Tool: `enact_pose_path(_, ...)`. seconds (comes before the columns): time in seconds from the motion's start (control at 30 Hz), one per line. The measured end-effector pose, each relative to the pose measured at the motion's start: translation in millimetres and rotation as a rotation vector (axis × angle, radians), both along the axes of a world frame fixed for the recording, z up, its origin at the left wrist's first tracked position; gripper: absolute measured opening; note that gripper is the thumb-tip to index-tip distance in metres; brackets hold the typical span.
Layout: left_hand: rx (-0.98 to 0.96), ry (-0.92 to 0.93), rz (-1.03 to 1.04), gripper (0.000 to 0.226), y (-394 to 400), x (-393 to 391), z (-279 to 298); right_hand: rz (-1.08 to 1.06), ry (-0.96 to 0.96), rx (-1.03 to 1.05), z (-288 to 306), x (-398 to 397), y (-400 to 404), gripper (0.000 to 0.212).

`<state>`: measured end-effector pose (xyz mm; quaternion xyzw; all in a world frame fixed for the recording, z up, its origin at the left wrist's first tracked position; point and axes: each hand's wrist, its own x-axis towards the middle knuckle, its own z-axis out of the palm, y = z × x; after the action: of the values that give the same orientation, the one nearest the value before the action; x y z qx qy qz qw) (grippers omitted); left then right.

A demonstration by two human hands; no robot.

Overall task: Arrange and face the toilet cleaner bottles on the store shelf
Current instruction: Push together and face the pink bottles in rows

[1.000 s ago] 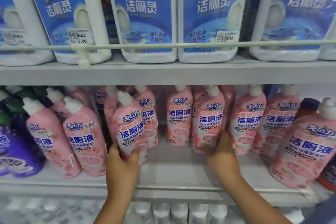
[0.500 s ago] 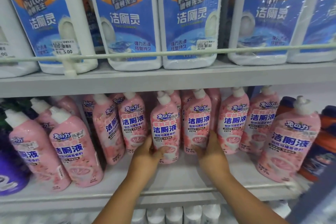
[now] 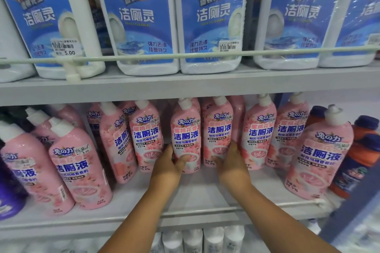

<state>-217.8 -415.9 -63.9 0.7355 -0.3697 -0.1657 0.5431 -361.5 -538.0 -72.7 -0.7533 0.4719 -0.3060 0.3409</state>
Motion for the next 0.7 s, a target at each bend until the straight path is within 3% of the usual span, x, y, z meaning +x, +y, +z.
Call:
enact_pose_path(0.4, 0.084, -0.065, 0.058, 0.038, -14.4, 9.8, -5.1, -0.019, 0.07, -0.02, 5.3, 19.1, -6.1, 0.074)
enact_pose_path(0.7, 0.06, 0.001, 0.033, 0.022, -5.9, 9.9, -21.7, -0.008, 0.026, 0.024, 13.3, 25.4, -14.6, 0.056)
